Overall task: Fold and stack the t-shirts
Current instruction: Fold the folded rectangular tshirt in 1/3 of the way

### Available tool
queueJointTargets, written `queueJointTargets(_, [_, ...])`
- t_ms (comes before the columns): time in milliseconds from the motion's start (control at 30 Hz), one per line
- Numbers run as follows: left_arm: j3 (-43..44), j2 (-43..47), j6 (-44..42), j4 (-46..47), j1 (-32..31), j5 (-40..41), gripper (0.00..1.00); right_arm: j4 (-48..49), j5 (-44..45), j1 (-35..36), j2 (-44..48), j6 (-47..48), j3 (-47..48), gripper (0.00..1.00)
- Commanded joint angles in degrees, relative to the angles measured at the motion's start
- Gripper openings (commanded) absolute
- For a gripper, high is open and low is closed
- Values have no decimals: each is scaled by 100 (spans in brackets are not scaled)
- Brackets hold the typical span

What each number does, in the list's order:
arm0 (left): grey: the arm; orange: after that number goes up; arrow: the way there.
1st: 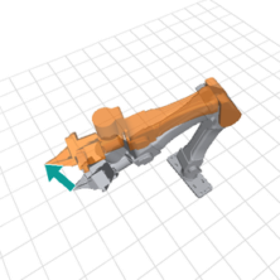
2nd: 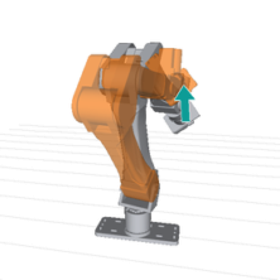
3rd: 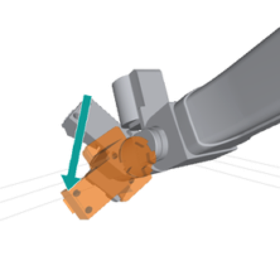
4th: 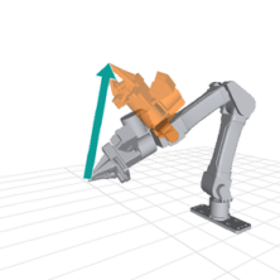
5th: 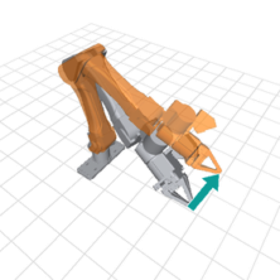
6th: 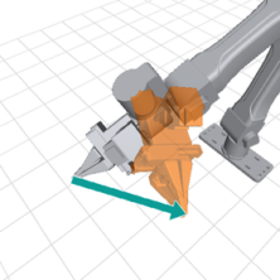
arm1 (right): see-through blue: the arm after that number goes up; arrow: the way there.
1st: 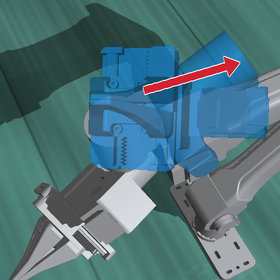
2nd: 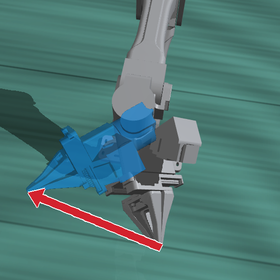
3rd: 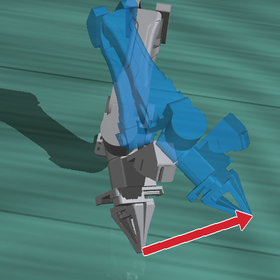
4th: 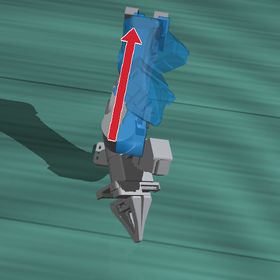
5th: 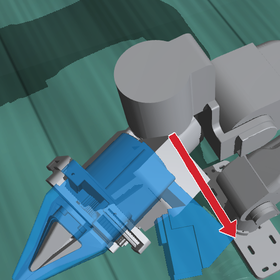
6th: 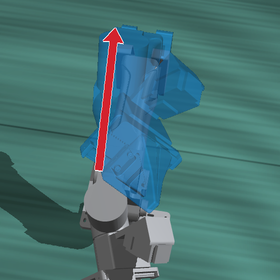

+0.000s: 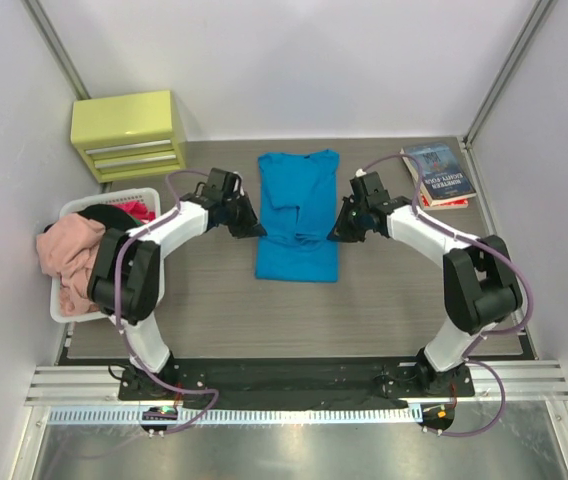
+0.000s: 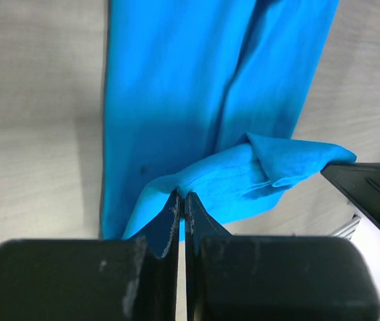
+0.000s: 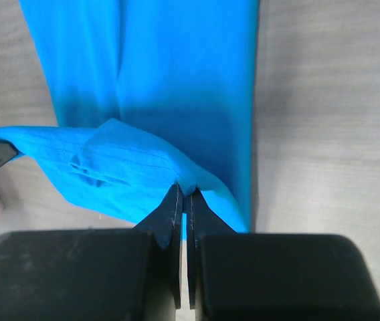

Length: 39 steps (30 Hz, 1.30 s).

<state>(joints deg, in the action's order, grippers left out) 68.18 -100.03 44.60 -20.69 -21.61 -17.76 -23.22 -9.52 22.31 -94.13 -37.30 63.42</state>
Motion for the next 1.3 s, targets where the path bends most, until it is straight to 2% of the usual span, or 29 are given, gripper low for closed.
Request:
queueJointTargets(0, [564,-517,-180,399,130,-254,0,424,-85,-200,-473,240,530,1])
queueJointTargets(367, [1329,-1291,-259,311,324,-158,0,433,-410,-437,-1537,469,1480,1])
queueJointTargets(633, [1680,-1783,-355,276,350,-70,2,380,-393,-490,-1785,469,1673,2])
queueJointTargets(667, [1750,-1818,-434,258,359,-79,9,380,-375,-499,-1785,504,1743,2])
queueJointTargets(700, [1925,-1845,-487,136,359,-87,19,363,-367,-508,-1776,522,1796,11])
queueJointTargets(733, [2023,-1862,-531,48,368,-53,45,345,-366,-525,-1767,548,1858,17])
queueJointTargets(767, [2111,-1845,-644,-31,376,9,59,336,-366,-560,-1741,574,1980,29])
queueJointTargets(800, [2285,-1827,-689,-171,385,35,70,292,-349,-569,-1680,575,2051,51])
queueJointTargets(833, [2365,-1749,-742,-251,411,70,86,301,-349,-587,-1627,566,2130,59])
queueJointTargets(900, [2585,-1600,-821,-470,438,88,93,301,-480,-605,-1495,540,2315,68])
queueJointTargets(933, [2612,-1468,-830,-523,447,71,99,327,-594,-605,-1321,496,2359,71])
queueJointTargets(1033, [2254,-740,-637,-498,429,-105,100,1106,-1217,-508,-715,-13,1887,84])
queueJointTargets(1133, [1332,157,-339,-173,324,-140,100,1794,-1377,-271,-248,-251,955,86])
queueJointTargets(1267, [31,1229,-13,39,113,44,100,1410,-658,19,551,-207,-89,88])
